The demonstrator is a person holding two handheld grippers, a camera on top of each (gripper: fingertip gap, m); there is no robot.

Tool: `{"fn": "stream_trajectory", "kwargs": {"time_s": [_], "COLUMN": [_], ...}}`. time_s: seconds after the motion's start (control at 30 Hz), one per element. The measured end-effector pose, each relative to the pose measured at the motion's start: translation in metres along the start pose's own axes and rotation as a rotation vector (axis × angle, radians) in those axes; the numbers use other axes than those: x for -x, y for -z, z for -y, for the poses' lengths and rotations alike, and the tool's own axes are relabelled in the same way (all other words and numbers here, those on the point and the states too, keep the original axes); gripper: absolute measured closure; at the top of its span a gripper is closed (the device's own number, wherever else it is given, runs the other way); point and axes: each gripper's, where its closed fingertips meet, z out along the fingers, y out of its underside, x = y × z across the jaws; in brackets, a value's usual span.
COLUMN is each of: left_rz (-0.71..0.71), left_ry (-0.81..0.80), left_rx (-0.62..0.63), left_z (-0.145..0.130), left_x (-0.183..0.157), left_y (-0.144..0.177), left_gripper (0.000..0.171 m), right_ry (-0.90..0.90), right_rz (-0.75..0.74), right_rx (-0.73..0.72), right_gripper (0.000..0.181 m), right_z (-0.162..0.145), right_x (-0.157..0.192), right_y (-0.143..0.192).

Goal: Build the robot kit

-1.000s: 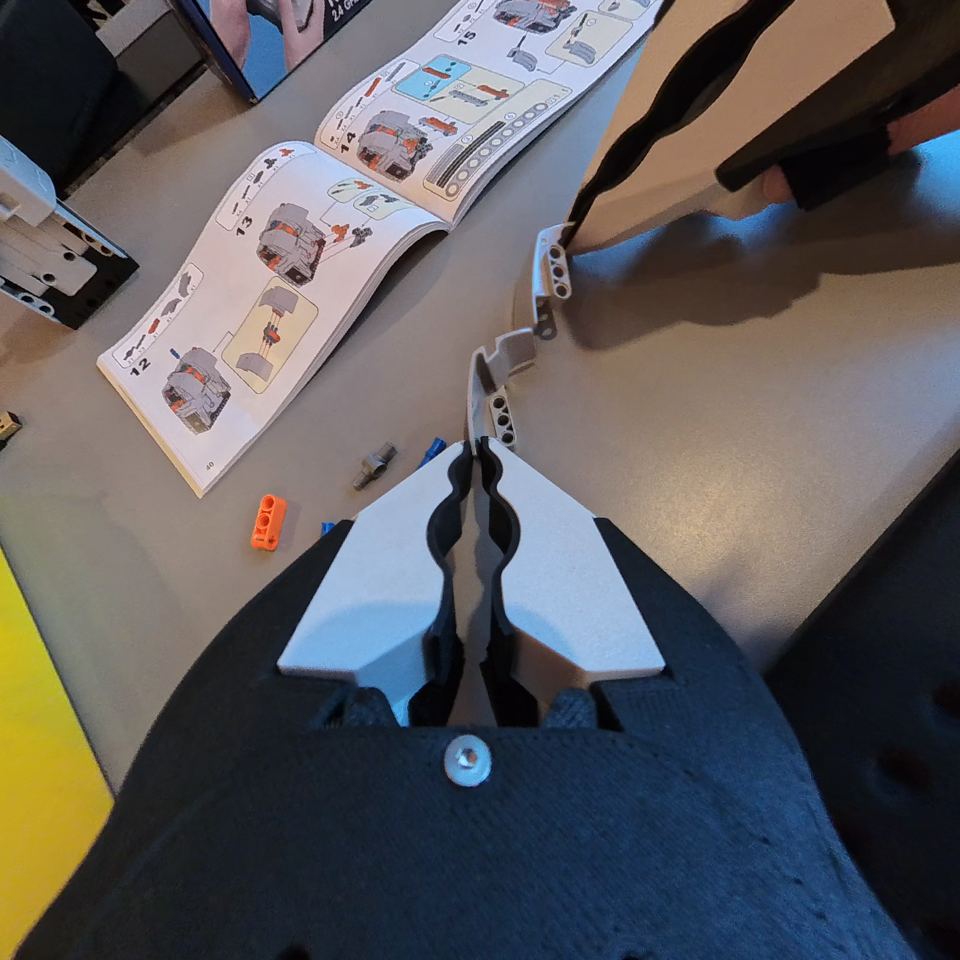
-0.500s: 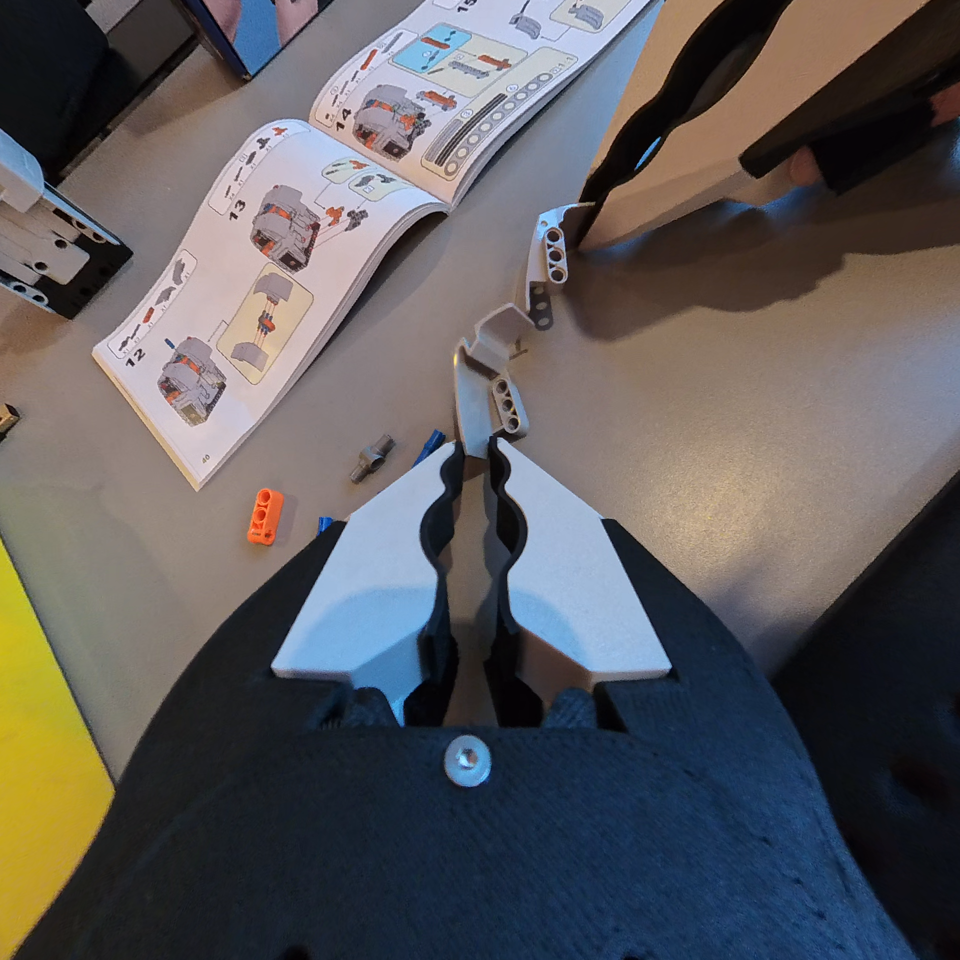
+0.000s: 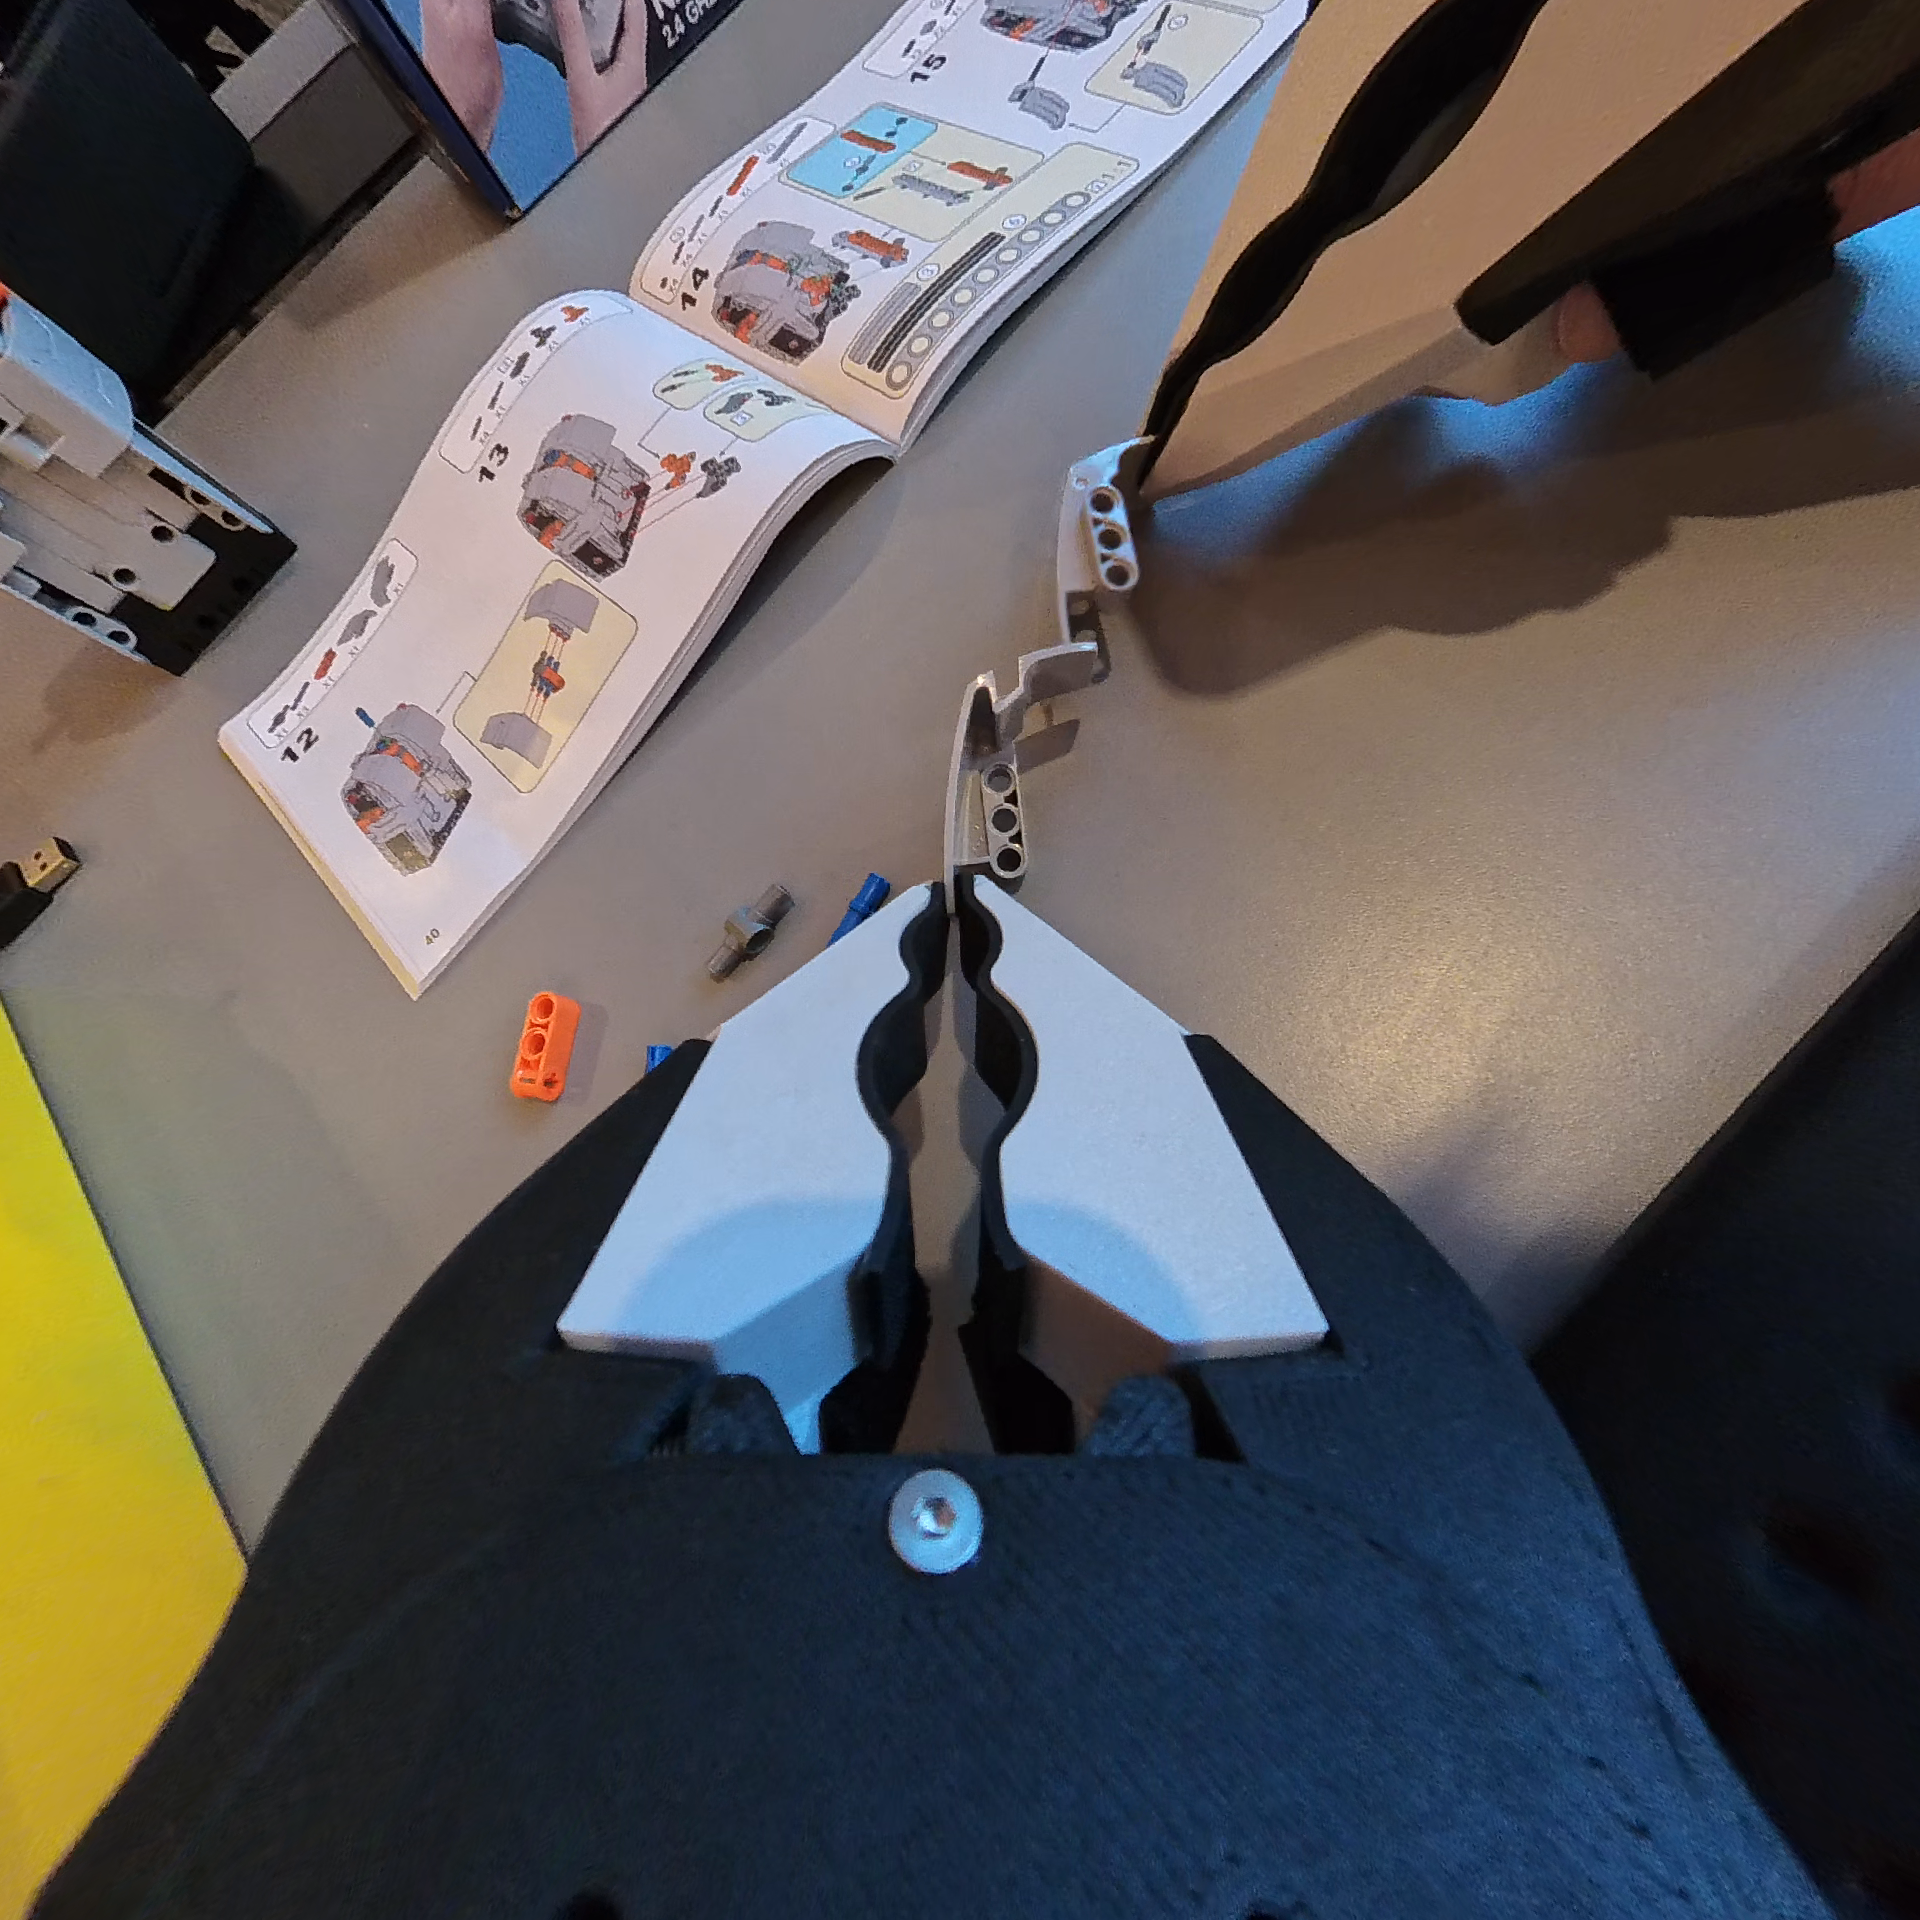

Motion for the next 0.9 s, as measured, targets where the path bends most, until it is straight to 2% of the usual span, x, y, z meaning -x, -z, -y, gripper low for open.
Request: {"fn": "stream_trajectory", "kwargs": {"time_s": [0.23, 0.57, 0.9], "left_rz": [0.04, 0.046, 0.04], "left_ry": [0.014, 0.081, 0.084], "left_rx": [0.014, -0.036, -0.065], "left_z": [-0.003, 0.003, 0.006], "left_x": [0.007, 0.014, 0.03], "left_y": [0.003, 0.012, 0.01], "left_gripper": [0.171, 0.171, 0.171], "right_ry": [-0.017, -0.062, -0.109], "right_rz": [0.003, -0.034, -0.11], "right_rx": [-0.007, -0.079, -0.171], "right_gripper": [0.181, 0.181, 0.181], "right_z": [0.001, 0.012, 0.027], "right_x": [0.0, -0.013, -0.038], "right_y": [0.001, 0.008, 0.008]}}
